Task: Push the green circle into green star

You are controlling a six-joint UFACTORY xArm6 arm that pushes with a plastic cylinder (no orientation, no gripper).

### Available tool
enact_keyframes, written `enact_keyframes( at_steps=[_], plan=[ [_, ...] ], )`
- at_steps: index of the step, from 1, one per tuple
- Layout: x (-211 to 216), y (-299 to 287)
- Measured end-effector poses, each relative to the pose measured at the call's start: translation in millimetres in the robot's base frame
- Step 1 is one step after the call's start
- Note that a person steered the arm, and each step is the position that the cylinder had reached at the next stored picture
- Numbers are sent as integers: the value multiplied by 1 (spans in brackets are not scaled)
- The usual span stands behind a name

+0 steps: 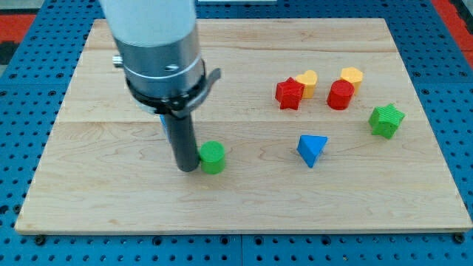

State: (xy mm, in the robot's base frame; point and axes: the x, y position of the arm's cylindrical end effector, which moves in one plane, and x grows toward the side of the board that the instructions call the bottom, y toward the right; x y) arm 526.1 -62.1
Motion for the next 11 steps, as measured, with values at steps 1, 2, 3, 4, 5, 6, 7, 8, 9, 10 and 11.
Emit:
enact_keyframes(
  at_steps=[1, 2, 3, 4, 5, 6, 7, 8, 9, 10, 11],
  plan=[
    [-12, 47],
    [-37, 99],
    [-58, 148],
    [-58, 159],
    [-58, 167],
    [-60, 205],
    [-61, 227],
    [-61, 227],
    [-60, 227],
    [-60, 227],
    [-56, 218]
  ],
)
